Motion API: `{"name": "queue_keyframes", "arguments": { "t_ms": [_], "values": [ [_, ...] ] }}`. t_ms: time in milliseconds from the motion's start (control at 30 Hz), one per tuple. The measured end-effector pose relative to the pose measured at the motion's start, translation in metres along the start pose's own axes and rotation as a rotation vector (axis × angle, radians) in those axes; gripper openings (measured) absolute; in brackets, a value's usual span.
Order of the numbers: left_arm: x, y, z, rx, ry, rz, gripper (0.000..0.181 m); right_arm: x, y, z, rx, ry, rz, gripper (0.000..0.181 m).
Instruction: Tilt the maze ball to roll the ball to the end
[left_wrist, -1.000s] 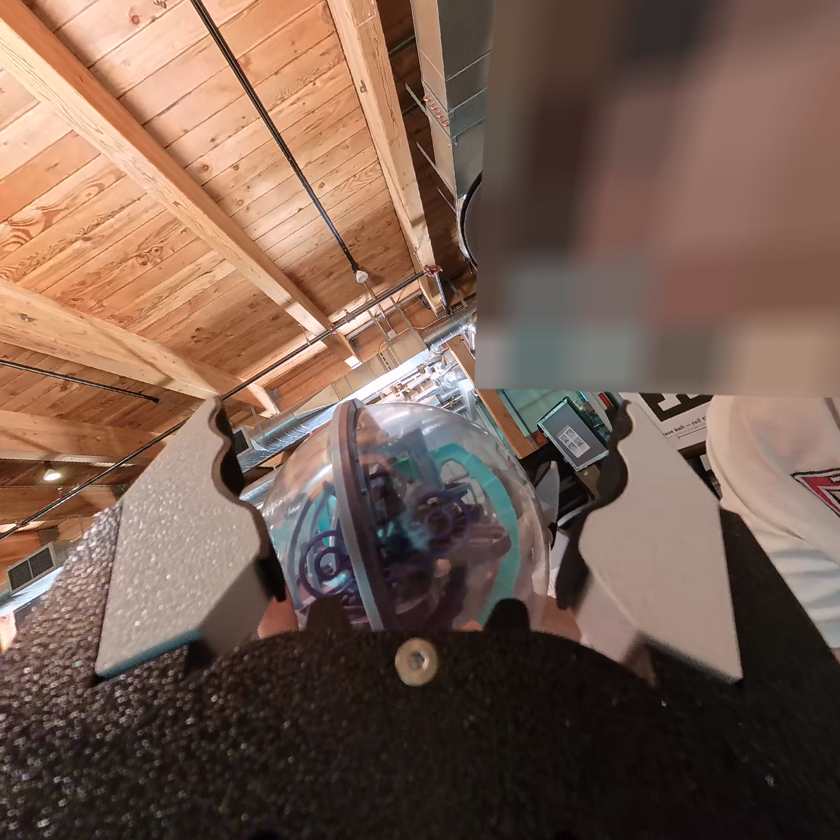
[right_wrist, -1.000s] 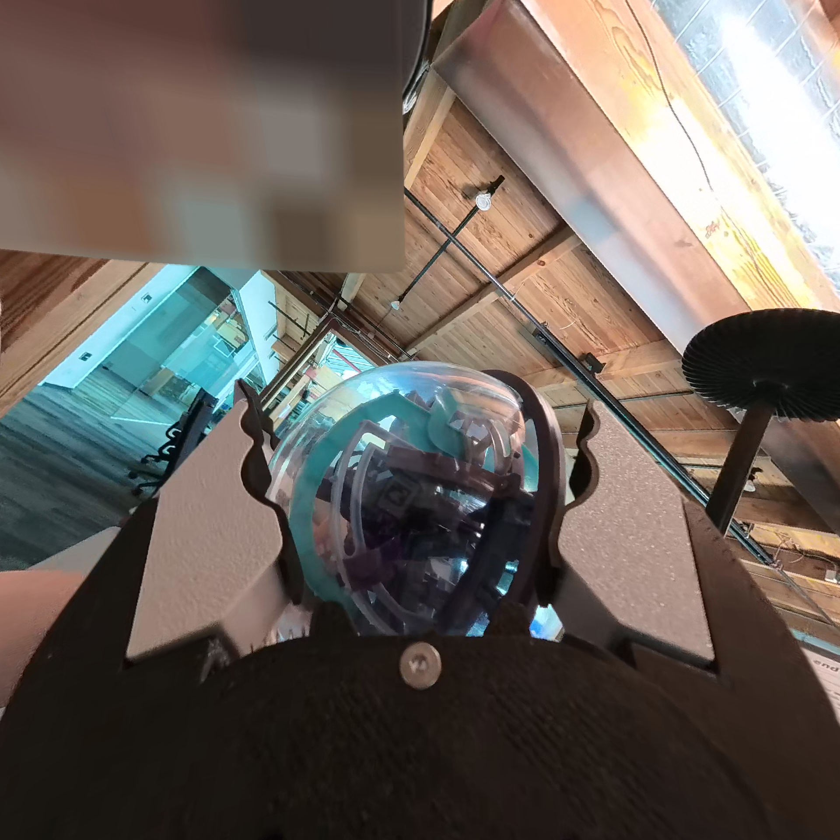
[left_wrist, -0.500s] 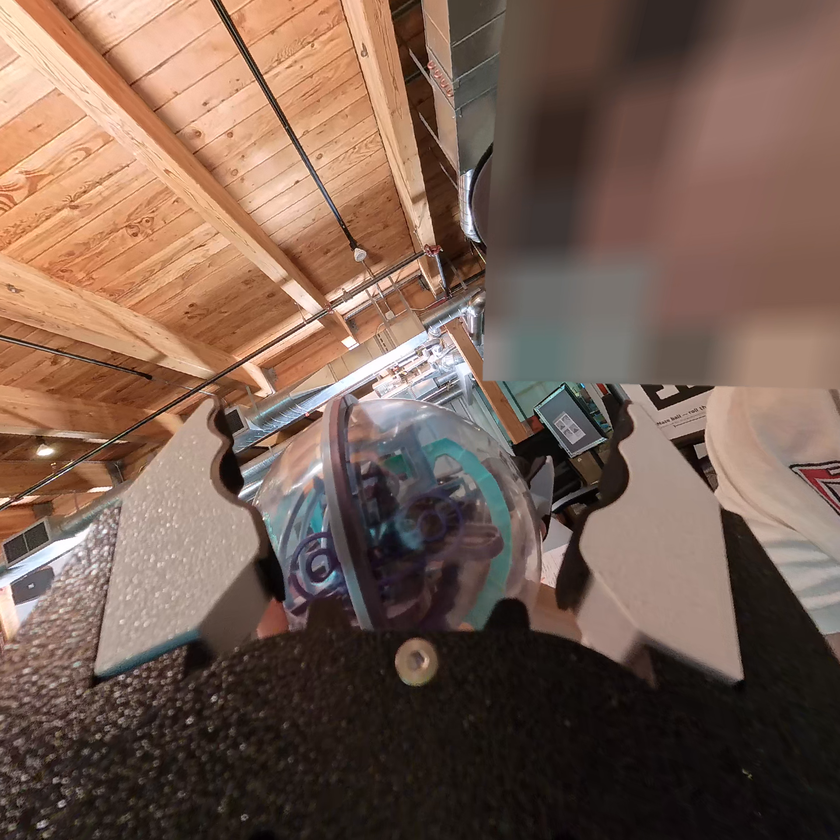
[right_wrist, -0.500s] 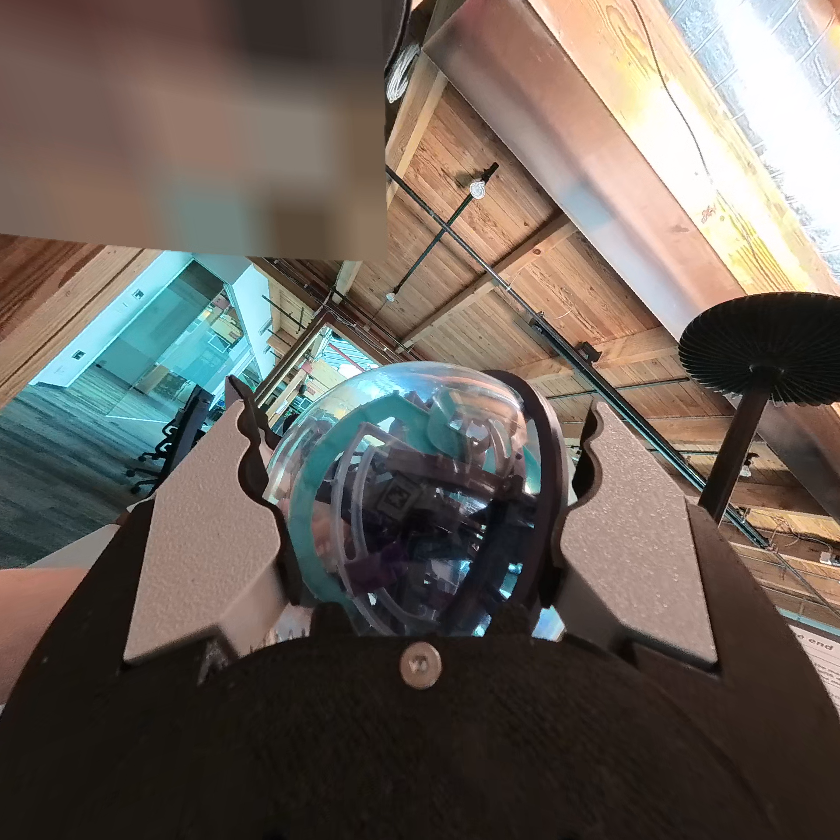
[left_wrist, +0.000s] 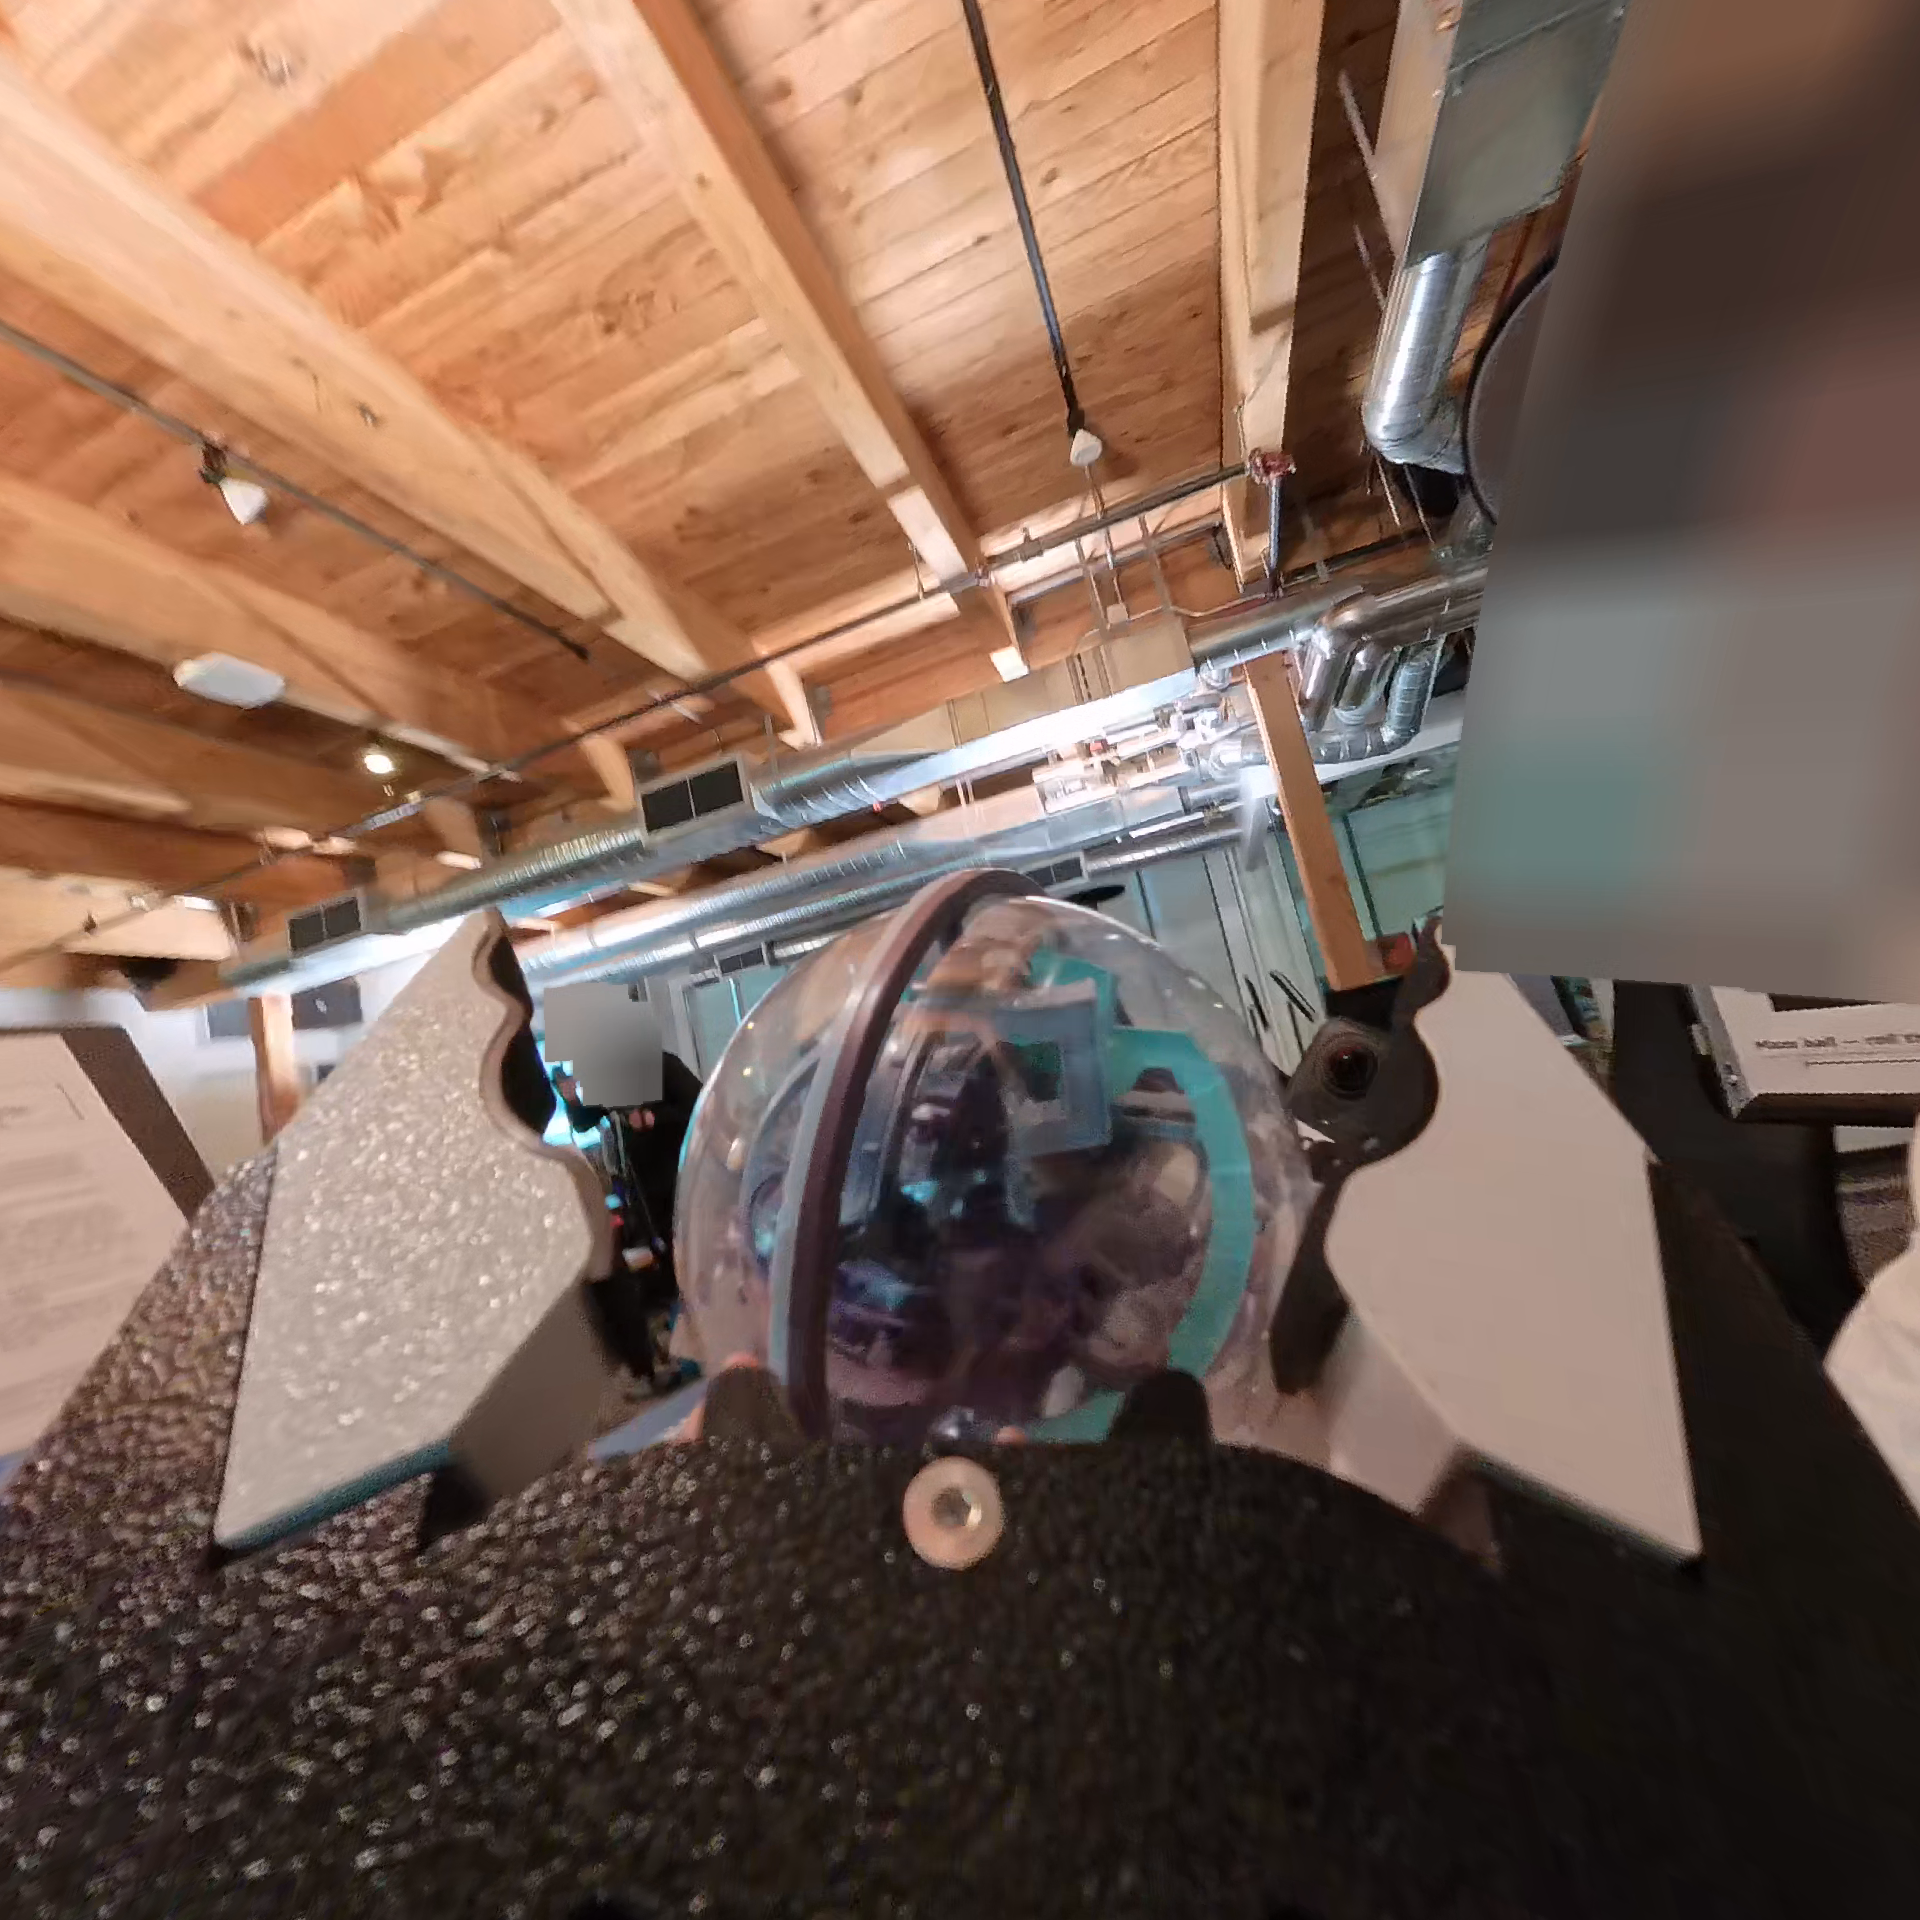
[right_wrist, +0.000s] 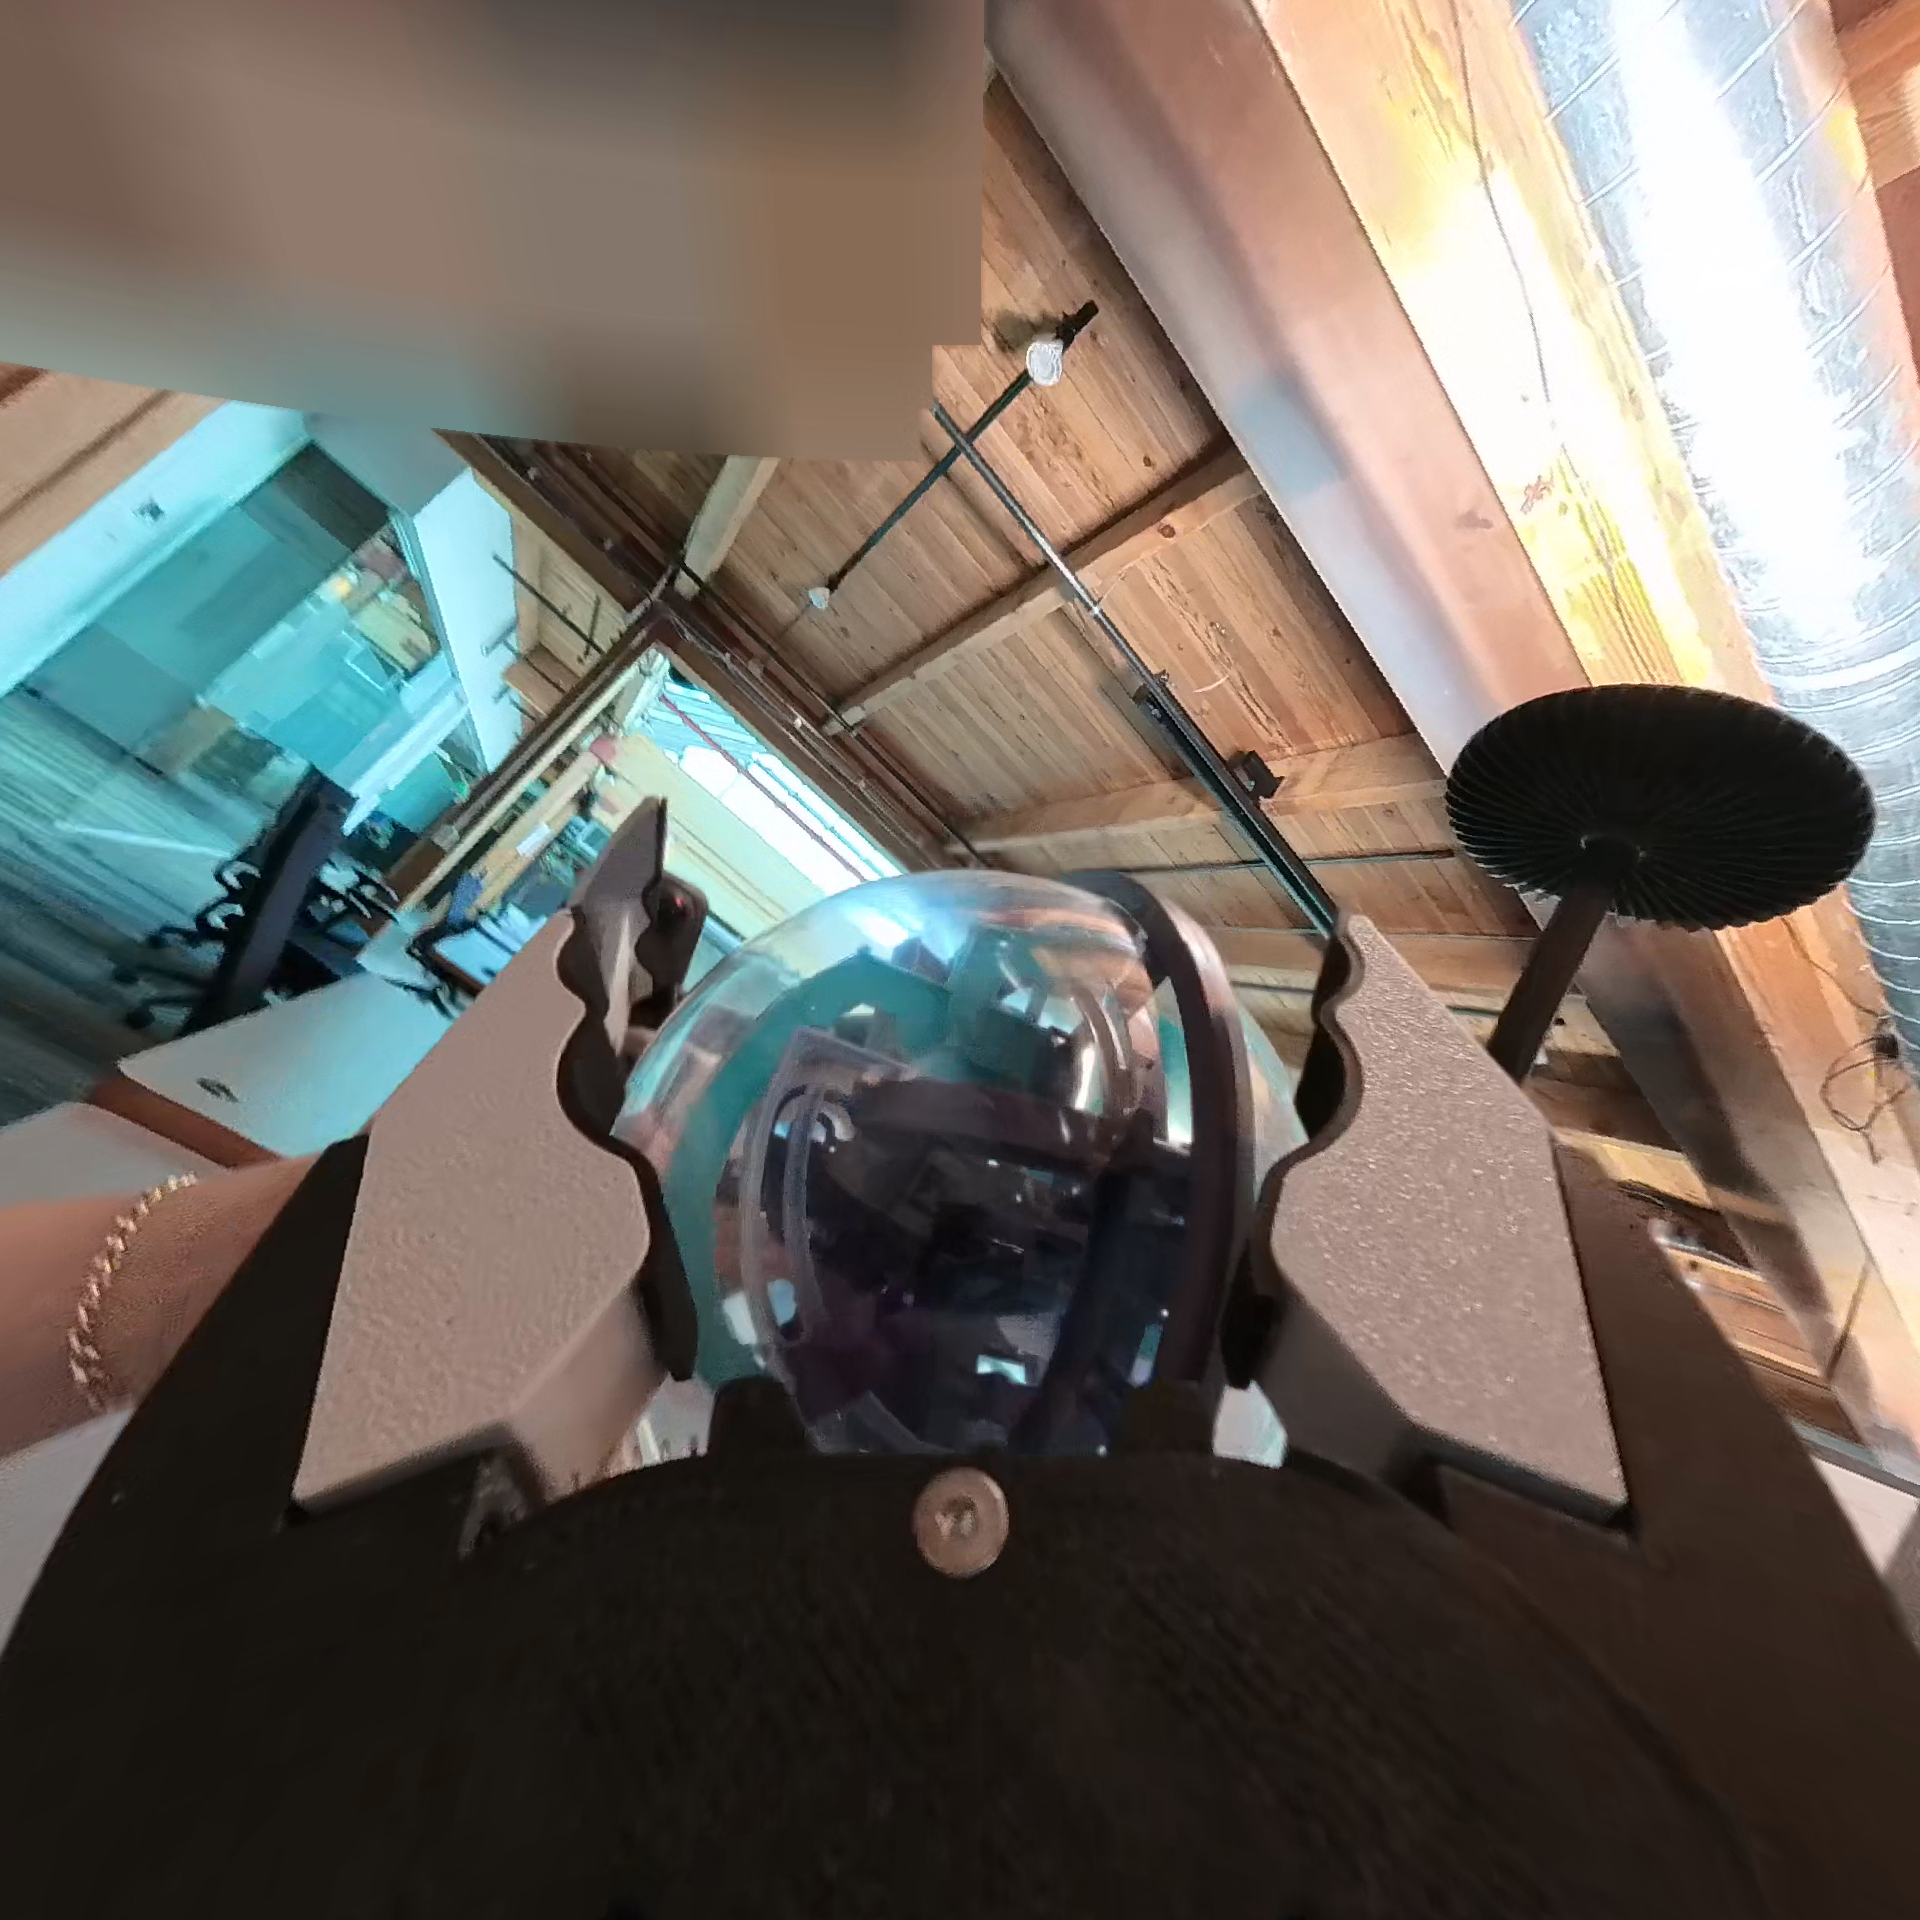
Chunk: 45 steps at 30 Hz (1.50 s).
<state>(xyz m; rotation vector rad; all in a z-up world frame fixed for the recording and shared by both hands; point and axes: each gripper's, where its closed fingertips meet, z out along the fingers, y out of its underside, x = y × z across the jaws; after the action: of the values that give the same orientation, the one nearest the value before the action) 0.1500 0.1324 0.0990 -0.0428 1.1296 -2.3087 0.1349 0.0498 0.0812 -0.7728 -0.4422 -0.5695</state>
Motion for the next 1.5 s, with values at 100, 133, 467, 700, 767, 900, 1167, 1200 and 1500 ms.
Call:
{"name": "queue_keyframes", "arguments": {
  "t_ms": [100, 133, 467, 700, 767, 900, 1167, 1200, 1500],
  "values": [
    [0.003, -0.001, 0.000, 0.005, 0.039, -0.119, 0.157, -0.005, 0.011, 0.002, -0.047, -0.014, -0.046, 0.134],
    [0.002, -0.005, -0.001, 0.041, 0.041, -0.159, 0.156, -0.008, 0.011, 0.003, -0.041, -0.020, -0.053, 0.134],
    [0.011, -0.001, 0.010, 0.057, -0.047, 0.029, 0.157, -0.012, -0.025, -0.002, 0.149, -0.068, 0.104, 0.106],
    [0.046, -0.006, 0.018, 0.045, 0.071, 0.251, 0.157, 0.000, -0.035, -0.008, 0.228, -0.017, 0.155, 0.105],
    [0.048, -0.003, 0.018, 0.026, 0.078, 0.296, 0.157, -0.003, -0.028, -0.004, 0.191, -0.018, 0.133, 0.108],
    [0.052, -0.006, 0.016, 0.032, 0.106, 0.331, 0.157, -0.001, -0.030, -0.004, 0.209, -0.016, 0.164, 0.107],
    [0.067, 0.000, 0.014, 0.013, 0.177, 0.470, 0.157, 0.003, -0.024, -0.005, 0.196, -0.011, 0.219, 0.109],
    [0.069, 0.002, 0.015, 0.010, 0.183, 0.490, 0.157, 0.005, -0.023, -0.005, 0.192, -0.007, 0.234, 0.110],
    [0.069, -0.007, 0.018, 0.087, 0.141, 0.466, 0.157, 0.009, -0.028, -0.014, 0.231, -0.014, 0.239, 0.111]
  ]
}}
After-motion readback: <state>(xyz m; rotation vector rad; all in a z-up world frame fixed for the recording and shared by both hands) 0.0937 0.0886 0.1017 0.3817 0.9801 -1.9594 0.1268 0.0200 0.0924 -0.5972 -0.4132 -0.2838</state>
